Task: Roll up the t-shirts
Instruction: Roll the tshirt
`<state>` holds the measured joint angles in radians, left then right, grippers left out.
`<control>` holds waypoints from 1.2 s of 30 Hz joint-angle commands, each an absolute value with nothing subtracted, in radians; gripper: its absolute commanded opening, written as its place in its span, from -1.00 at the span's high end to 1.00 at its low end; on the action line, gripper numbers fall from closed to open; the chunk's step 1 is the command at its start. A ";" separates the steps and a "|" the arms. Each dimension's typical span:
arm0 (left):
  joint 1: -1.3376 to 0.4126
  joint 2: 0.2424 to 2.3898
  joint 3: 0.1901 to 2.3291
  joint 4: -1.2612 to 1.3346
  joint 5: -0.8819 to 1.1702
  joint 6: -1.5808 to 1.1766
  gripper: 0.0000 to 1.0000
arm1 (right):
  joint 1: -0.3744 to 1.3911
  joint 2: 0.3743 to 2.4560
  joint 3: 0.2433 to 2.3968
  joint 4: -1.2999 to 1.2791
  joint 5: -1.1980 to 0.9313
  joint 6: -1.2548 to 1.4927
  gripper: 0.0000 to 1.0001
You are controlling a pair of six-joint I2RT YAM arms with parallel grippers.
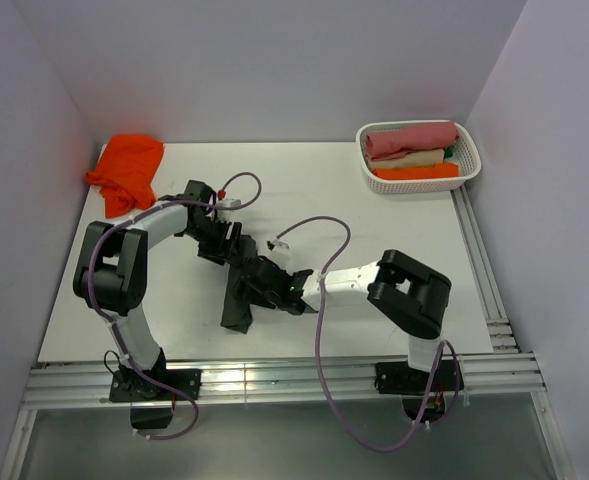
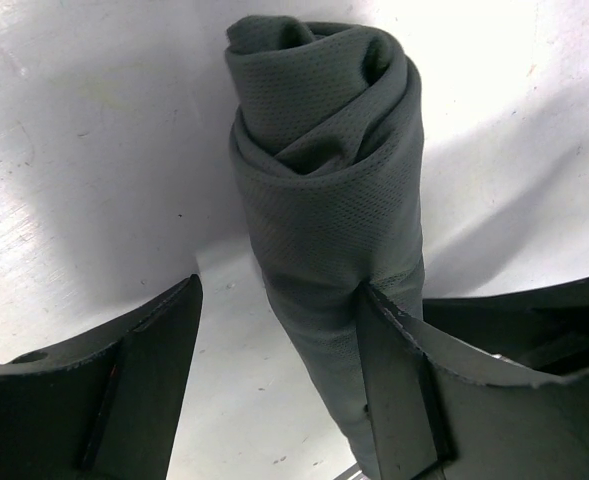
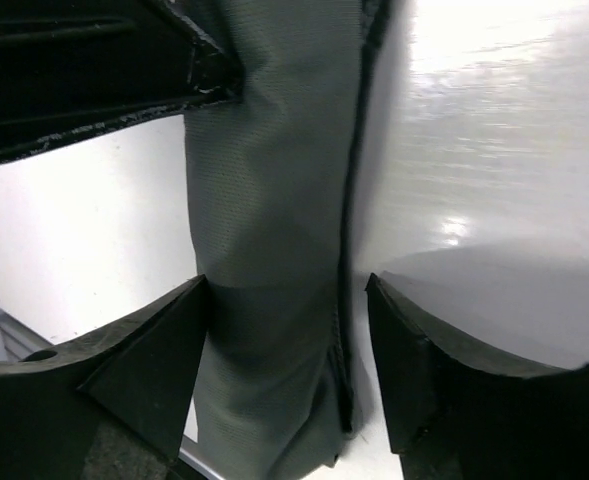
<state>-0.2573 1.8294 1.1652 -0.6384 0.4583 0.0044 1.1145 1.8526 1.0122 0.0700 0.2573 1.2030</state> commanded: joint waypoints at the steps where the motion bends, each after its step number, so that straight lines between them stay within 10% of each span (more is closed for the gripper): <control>1: -0.265 1.858 1.155 -0.601 0.359 0.017 -0.34 | 1.115 1.792 0.988 -0.005 0.305 1.186 -0.43; 36: -0.264 1.841 1.149 -0.607 0.371 0.020 -0.35 | 1.063 1.993 1.184 -0.040 0.291 1.158 -0.51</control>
<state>-0.2588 1.8294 1.1652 -0.6353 0.4576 0.0029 1.0679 1.9518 1.1603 0.0216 0.2710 1.1687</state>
